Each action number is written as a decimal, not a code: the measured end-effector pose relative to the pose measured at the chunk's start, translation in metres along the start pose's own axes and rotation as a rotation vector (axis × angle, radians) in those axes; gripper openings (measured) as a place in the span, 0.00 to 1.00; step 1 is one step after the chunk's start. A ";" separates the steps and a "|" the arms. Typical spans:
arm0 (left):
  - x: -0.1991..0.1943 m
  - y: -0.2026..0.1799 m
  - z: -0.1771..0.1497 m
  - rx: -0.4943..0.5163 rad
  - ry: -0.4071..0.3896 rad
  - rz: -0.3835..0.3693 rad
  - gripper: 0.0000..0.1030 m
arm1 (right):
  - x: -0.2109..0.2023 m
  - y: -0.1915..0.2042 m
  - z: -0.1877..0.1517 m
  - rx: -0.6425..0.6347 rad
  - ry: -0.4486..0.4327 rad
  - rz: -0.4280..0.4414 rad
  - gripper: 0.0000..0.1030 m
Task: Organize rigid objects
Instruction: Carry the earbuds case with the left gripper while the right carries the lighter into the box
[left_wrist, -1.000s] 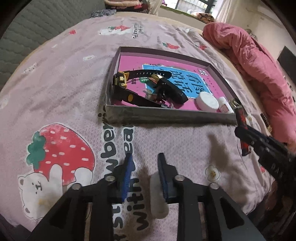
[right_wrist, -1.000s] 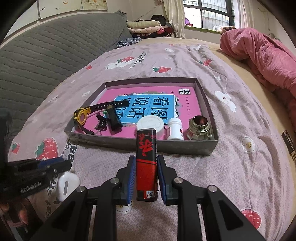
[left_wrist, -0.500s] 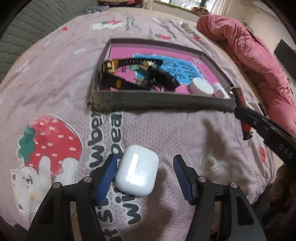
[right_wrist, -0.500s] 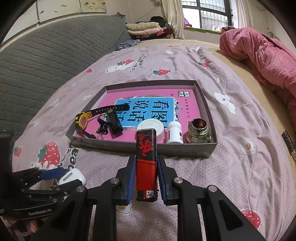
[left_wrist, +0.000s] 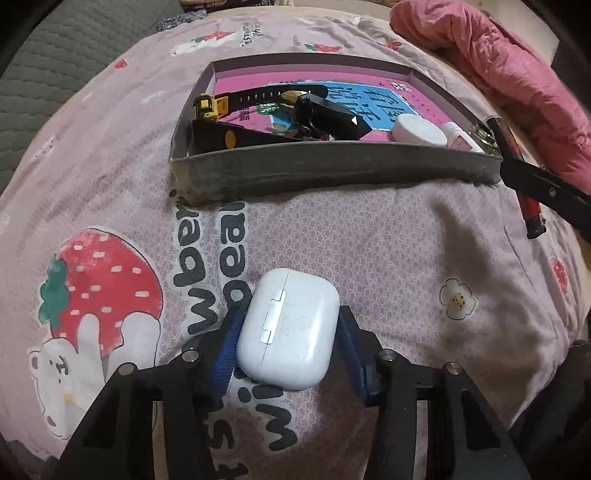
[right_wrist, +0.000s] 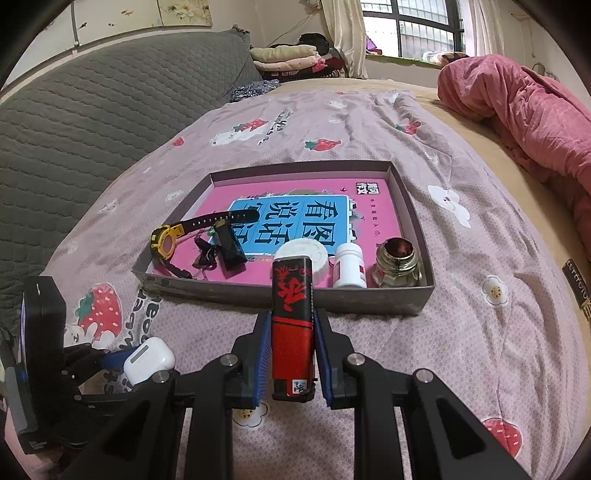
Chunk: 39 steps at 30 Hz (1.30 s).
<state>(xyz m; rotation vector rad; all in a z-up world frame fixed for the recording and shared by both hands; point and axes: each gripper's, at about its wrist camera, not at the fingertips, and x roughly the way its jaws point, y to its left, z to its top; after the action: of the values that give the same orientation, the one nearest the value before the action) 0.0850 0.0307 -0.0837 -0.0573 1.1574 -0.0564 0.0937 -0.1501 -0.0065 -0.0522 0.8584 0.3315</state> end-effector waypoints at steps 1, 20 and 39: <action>-0.001 0.003 0.001 -0.015 0.002 -0.015 0.50 | 0.000 0.000 0.000 0.001 -0.001 0.001 0.22; -0.060 0.014 0.046 -0.103 -0.166 -0.099 0.50 | -0.016 0.008 0.012 -0.025 -0.050 0.018 0.22; -0.079 0.014 0.109 -0.113 -0.259 -0.101 0.50 | -0.016 0.009 0.047 -0.046 -0.091 0.004 0.22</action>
<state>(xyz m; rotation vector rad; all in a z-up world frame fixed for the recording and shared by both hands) 0.1531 0.0526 0.0314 -0.2172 0.8973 -0.0705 0.1159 -0.1373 0.0375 -0.0771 0.7607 0.3550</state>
